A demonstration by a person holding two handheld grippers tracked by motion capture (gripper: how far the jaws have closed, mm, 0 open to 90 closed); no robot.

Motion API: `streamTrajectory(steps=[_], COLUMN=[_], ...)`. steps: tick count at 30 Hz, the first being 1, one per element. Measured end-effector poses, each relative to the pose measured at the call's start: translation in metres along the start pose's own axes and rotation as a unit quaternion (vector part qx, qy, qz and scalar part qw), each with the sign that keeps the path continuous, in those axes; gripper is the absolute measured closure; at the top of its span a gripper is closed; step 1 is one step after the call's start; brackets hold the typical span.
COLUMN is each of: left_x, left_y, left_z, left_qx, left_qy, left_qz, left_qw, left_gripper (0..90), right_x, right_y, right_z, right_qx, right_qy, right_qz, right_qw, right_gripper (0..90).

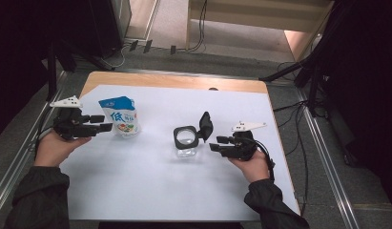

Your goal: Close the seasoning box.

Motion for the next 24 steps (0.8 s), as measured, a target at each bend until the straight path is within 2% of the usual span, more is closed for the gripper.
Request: streamTrajectory(steps=[4,7,10,12,13,16,19,22,24], left_x=[0.004,0.005,0.005,0.006,0.008,0.012,0.018,0.022,0.024], left_y=[-0.008,-0.013,-0.022,-0.024,-0.028,-0.033,-0.035,-0.036,-0.036], left_z=[0.008,0.013,0.016,0.016,0.015,0.013,0.012,0.013,0.013], left_qx=[0.002,0.001,0.015,0.013,0.019,0.035,0.044,0.051,0.052], left_qy=[-0.005,0.0,0.001,0.004,0.012,0.016,0.022,0.027,0.029], left_qz=[-0.002,-0.01,-0.015,-0.018,-0.018,-0.015,-0.017,-0.005,-0.007], left_qw=[1.0,1.0,0.9998,0.9997,0.9996,0.9991,0.9986,0.9983,0.9982], left_gripper=[43.9,44.2,45.6,46.6,47.5,50.6,54.5,57.1,59.8], right_x=[0.0,-0.001,-0.003,-0.003,-0.003,-0.005,-0.007,-0.007,-0.007], right_y=[0.002,0.002,0.006,0.006,0.008,0.01,0.011,0.013,0.014], right_z=[0.001,0.001,0.003,0.003,0.004,0.006,0.009,0.014,0.018], right_qx=[0.003,0.001,0.005,0.007,0.007,0.004,0.005,0.001,-0.002], right_qy=[0.001,0.002,0.004,0.003,0.003,0.004,0.005,0.002,-0.001], right_qz=[0.004,0.002,0.003,0.003,0.003,0.003,0.0,0.001,0.0], right_qw=[1.0,1.0,1.0,1.0,1.0,1.0,1.0,1.0,1.0], right_gripper=[54.2,54.2,54.2,54.2,54.2,54.1,54.1,54.1,54.1])
Point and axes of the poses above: each handheld gripper's, and its own axes: x roughly forward along the jaws, y roughly out of its underside, z roughly to its left, the point moved 3 cm from there along x, roughly forward along the jaws, and after that the axes turned 5 degrees about z, right-handed, at the moved point
